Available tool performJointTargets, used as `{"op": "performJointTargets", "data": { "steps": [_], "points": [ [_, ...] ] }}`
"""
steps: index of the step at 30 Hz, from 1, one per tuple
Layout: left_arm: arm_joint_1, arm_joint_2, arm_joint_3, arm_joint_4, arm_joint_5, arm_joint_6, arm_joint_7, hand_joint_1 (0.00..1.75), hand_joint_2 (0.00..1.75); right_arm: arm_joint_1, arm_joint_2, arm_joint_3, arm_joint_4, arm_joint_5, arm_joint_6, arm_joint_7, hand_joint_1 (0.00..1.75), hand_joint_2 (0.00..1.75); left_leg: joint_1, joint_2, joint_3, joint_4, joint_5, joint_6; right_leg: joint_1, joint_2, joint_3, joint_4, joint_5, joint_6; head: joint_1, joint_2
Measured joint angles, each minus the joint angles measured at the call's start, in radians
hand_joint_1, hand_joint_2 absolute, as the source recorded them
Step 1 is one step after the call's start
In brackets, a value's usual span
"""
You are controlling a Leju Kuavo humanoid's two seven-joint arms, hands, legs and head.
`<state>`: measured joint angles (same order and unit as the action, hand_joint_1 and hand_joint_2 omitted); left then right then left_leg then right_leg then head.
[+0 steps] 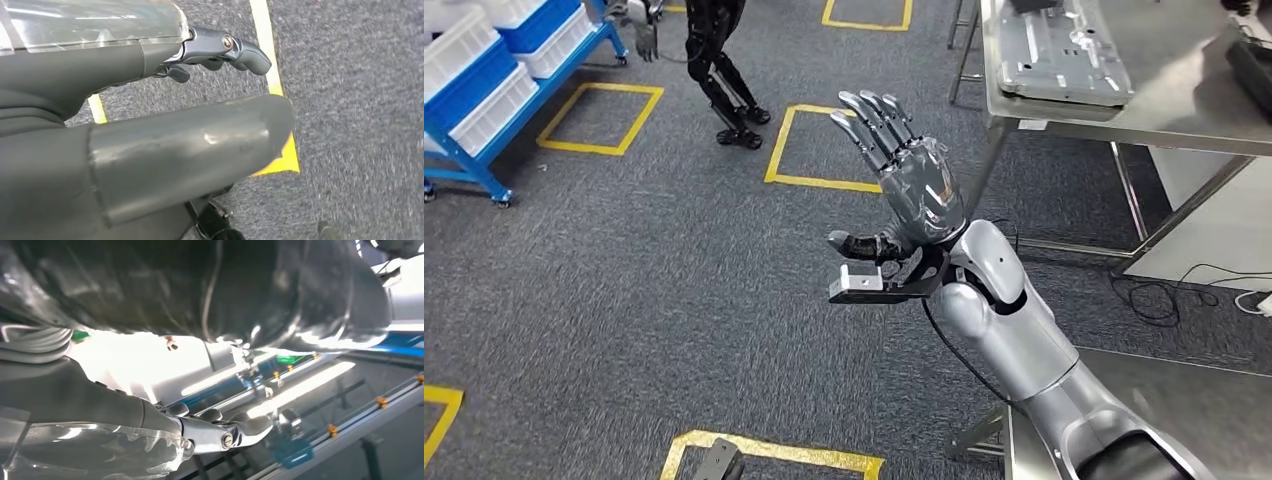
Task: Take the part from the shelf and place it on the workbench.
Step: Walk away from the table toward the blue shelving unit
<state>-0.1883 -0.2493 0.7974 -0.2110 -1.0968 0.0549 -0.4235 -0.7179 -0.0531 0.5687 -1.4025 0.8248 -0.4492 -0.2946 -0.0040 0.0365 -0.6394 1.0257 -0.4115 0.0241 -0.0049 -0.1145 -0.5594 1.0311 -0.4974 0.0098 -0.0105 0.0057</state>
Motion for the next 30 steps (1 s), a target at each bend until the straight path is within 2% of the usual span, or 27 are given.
{"op": "performJointTargets", "data": {
  "steps": [1,2,4,5,6,7,8,9,10,11,12,13,15,16,17,19,20,21,22,23,24,26,27,28,30],
  "points": [
    [0.001,0.0,0.0,0.0,0.0,0.001,0.0,0.0,0.0,0.0,0.0,0.0,-0.001,0.001,-0.001,0.0,0.0,0.0,0.002,-0.011,0.003,-0.005,0.002,0.006,-0.002,0.013,-0.001,0.009,-0.009,0.005,0.0,0.0],
    [0.001,0.0,0.0,0.0,0.0,0.001,0.0,0.0,0.0,0.0,0.0,0.0,-0.002,0.002,-0.002,0.001,0.0,0.0,0.005,-0.02,0.006,-0.01,0.004,0.013,-0.005,0.036,-0.011,0.034,-0.027,0.008,0.0,0.0],
    [-0.001,0.0,0.0,0.0,0.0,0.001,-0.001,0.0,0.0,0.003,-0.002,0.0,-0.002,0.002,-0.004,0.002,0.0,0.0,0.006,-0.039,0.01,-0.013,0.006,0.022,-0.008,0.092,-0.063,0.142,-0.083,0.012,0.001,0.0],
    [-0.003,0.0,0.0,0.0,0.0,0.0,-0.001,0.0,0.0,0.007,-0.004,0.0,-0.002,0.003,-0.004,0.002,0.0,0.0,0.006,-0.05,0.01,-0.013,0.006,0.024,-0.009,0.104,-0.099,0.209,-0.108,0.012,0.001,0.0],
    [-0.003,0.0,0.0,0.0,0.0,0.0,-0.001,0.0,0.0,0.011,-0.005,0.0,-0.002,0.003,-0.005,0.002,0.0,0.0,0.006,-0.064,0.01,-0.012,0.005,0.025,-0.009,0.11,-0.13,0.259,-0.118,0.013,0.001,0.0],
    [-0.003,0.0,0.0,0.0,0.0,0.0,-0.001,0.0,0.0,0.015,-0.006,0.0,-0.001,0.003,-0.005,0.002,0.0,0.0,0.006,-0.078,0.01,-0.011,0.005,0.025,-0.009,0.113,-0.147,0.277,-0.108,0.014,0.001,0.0],
    [-0.002,0.0,0.0,0.0,0.001,0.0,-0.001,0.0,0.0,0.017,-0.007,0.0,-0.001,0.003,-0.005,0.002,0.0,0.0,0.006,-0.093,0.011,-0.008,0.004,0.025,-0.01,0.116,-0.146,0.257,-0.08,0.013,0.001,0.0],
    [-0.002,0.0,0.0,0.0,0.001,0.0,-0.001,0.0,0.0,0.017,-0.008,0.0,-0.002,0.003,-0.005,0.002,0.0,0.0,0.006,-0.107,0.012,-0.006,0.002,0.023,-0.011,0.123,-0.128,0.204,-0.039,0.012,0.001,0.0],
    [-0.002,0.0,0.0,0.0,0.002,-0.001,-0.001,0.0,0.0,0.017,-0.009,0.0,-0.002,0.003,-0.005,0.002,0.0,0.0,0.006,-0.12,0.012,-0.002,0.0,0.02,-0.014,0.145,-0.104,0.139,-0.002,0.01,0.001,0.0],
    [-0.003,0.0,0.0,0.0,0.002,-0.002,-0.001,0.0,0.0,0.016,-0.01,0.0,-0.002,0.003,-0.005,0.002,0.0,0.0,0.006,-0.132,0.01,0.003,-0.003,0.016,-0.018,0.167,-0.081,0.08,0.023,0.008,0.001,0.0],
    [-0.004,0.0,0.0,0.0,0.003,-0.002,-0.001,0.0,0.0,0.017,-0.01,0.0,-0.002,0.003,-0.005,0.002,0.0,0.0,0.006,-0.142,0.006,0.006,-0.004,0.011,-0.019,0.184,-0.066,0.04,0.036,0.008,0.001,0.0],
    [-0.004,0.0,0.0,0.0,0.004,-0.002,-0.002,0.0,0.0,0.017,-0.01,0.0,-0.002,0.003,-0.005,0.002,0.0,0.0,0.007,-0.153,0.002,0.006,-0.004,0.005,-0.018,0.194,-0.058,0.021,0.036,0.006,0.001,0.0],
    [-0.002,0.0,0.0,0.0,0.005,-0.002,-0.002,0.0,0.0,0.016,-0.01,0.0,-0.002,0.003,-0.006,0.002,0.0,0.0,0.011,-0.172,-0.002,0.003,-0.002,-0.008,-0.015,0.176,-0.052,0.013,0.037,0.0,0.001,0.0],
    [0.0,0.001,0.0,0.0,0.005,-0.002,-0.002,0.0,0.0,0.015,-0.009,0.0,-0.002,0.003,-0.006,0.002,0.0,0.0,0.011,-0.163,-0.005,0.008,-0.006,-0.013,-0.016,0.165,-0.047,0.009,0.039,-0.006,0.001,0.0],
    [0.001,0.001,0.0,0.0,0.005,-0.002,-0.002,0.0,0.0,0.014,-0.008,0.0,-0.002,0.003,-0.006,0.002,0.0,0.0,0.009,-0.14,-0.015,0.029,-0.019,-0.018,-0.018,0.152,-0.042,0.003,0.04,-0.012,-0.001,0.0],
    [0.0,0.001,0.0,0.0,0.006,-0.002,-0.003,0.0,0.0,0.013,-0.007,0.0,-0.002,0.003,-0.006,0.002,0.0,0.0,0.008,-0.076,-0.063,0.131,-0.071,-0.025,-0.015,0.125,-0.035,-0.003,0.039,-0.021,-0.003,0.0],
    [-0.001,0.001,0.0,0.0,0.007,-0.002,-0.004,0.0,0.0,0.013,-0.007,0.0,-0.002,0.003,-0.005,0.002,0.0,0.0,0.011,-0.057,-0.096,0.198,-0.1,-0.028,-0.012,0.11,-0.033,-0.003,0.037,-0.024,-0.004,0.0],
    [-0.002,0.001,0.001,0.0,0.008,-0.002,-0.004,0.0,0.0,0.013,-0.007,0.0,-0.002,0.003,-0.005,0.002,0.0,0.0,0.013,-0.048,-0.125,0.253,-0.118,-0.03,-0.009,0.096,-0.032,-0.002,0.035,-0.026,-0.004,0.0],
    [-0.001,0.001,0.001,0.0,0.008,-0.001,-0.006,0.0,0.0,0.014,-0.007,0.0,-0.002,0.003,-0.005,0.002,0.0,0.0,0.014,-0.045,-0.139,0.278,-0.12,-0.031,-0.008,0.082,-0.031,-0.002,0.033,-0.027,-0.004,0.0],
    [0.0,0.001,0.001,0.0,0.009,0.0,-0.006,0.0,0.0,0.014,-0.007,0.0,-0.002,0.003,-0.005,0.002,0.0,0.0,0.015,-0.042,-0.133,0.264,-0.103,-0.031,-0.007,0.069,-0.03,-0.002,0.03,-0.026,-0.004,0.0],
    [0.001,0.001,0.001,0.0,0.009,0.002,-0.007,0.0,0.0,0.014,-0.007,0.0,-0.002,0.003,-0.005,0.002,0.0,0.0,0.015,-0.037,-0.106,0.214,-0.072,-0.03,-0.007,0.057,-0.026,-0.002,0.027,-0.025,-0.004,0.0],
    [0.001,0.001,0.001,0.0,0.009,0.008,-0.008,0.0,0.0,0.012,-0.007,0.0,-0.002,0.004,-0.005,0.002,0.0,0.0,0.007,0.005,-0.031,0.075,-0.019,-0.021,-0.003,0.037,-0.018,-0.001,0.02,-0.018,-0.004,0.0],
    [-0.001,0.001,0.001,0.0,0.009,0.011,-0.008,0.0,0.0,0.012,-0.007,0.0,-0.002,0.004,-0.005,0.002,0.0,0.0,0.001,0.023,-0.006,0.028,-0.007,-0.014,-0.001,0.028,-0.014,-0.001,0.017,-0.014,-0.004,0.0],
    [-0.002,0.001,0.001,0.0,0.009,0.014,-0.008,0.0,0.0,0.011,-0.007,0.0,-0.002,0.005,-0.005,0.002,0.0,0.0,-0.005,0.035,0.005,0.004,-0.006,-0.009,0.001,0.019,-0.012,-0.001,0.014,-0.01,-0.004,0.0],
    [-0.003,0.001,0.001,0.0,0.009,0.018,-0.008,0.0,0.0,0.01,-0.008,0.0,-0.003,0.005,-0.005,0.002,0.0,0.0,-0.009,0.018,0.005,-0.002,-0.006,0.002,0.002,0.001,-0.008,-0.004,0.01,-0.001,-0.003,0.0]
  ]
}}
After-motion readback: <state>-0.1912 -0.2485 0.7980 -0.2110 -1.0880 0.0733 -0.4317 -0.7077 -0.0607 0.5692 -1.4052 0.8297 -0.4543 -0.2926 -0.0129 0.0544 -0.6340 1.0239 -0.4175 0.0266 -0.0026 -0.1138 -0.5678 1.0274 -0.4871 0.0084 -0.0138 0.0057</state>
